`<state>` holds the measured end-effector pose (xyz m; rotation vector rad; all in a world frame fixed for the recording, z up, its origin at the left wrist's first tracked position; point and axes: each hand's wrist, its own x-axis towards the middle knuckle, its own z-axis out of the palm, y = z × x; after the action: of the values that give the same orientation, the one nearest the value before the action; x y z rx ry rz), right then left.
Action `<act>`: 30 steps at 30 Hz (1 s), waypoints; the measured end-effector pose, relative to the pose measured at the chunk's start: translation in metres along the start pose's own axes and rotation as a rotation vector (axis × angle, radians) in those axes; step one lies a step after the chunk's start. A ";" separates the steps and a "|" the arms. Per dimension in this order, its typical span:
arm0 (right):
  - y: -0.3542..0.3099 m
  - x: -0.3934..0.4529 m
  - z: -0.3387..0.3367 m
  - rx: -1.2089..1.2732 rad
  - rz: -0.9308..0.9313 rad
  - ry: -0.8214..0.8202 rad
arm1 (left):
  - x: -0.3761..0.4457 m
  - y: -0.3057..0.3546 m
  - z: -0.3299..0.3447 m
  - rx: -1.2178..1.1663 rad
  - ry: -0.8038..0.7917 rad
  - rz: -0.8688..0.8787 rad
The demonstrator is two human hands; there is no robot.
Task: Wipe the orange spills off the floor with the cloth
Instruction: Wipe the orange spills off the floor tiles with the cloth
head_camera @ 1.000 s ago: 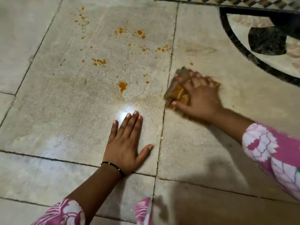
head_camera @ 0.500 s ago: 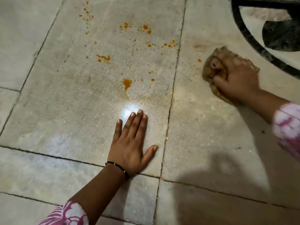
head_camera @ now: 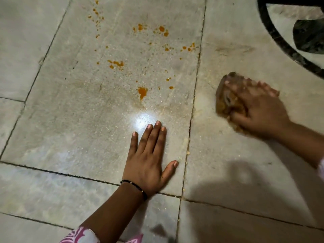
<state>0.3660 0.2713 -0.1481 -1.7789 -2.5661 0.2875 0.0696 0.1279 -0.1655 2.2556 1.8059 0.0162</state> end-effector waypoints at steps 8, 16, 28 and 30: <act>-0.086 0.067 0.009 -0.083 -0.075 -0.031 | 0.000 0.002 -0.002 0.014 -0.021 -0.003; -0.016 -0.060 0.008 0.038 -0.094 -0.022 | -0.001 0.001 0.002 0.017 0.012 -0.005; -0.076 -0.006 0.017 -0.030 -0.086 -0.046 | -0.001 0.001 0.000 0.021 -0.018 -0.011; -0.067 -0.052 0.021 -0.034 -0.218 -0.086 | 0.000 0.001 0.001 0.018 -0.008 -0.007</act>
<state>0.3205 0.1971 -0.1529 -1.5083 -2.8090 0.3244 0.0704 0.1270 -0.1665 2.2585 1.8170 -0.0112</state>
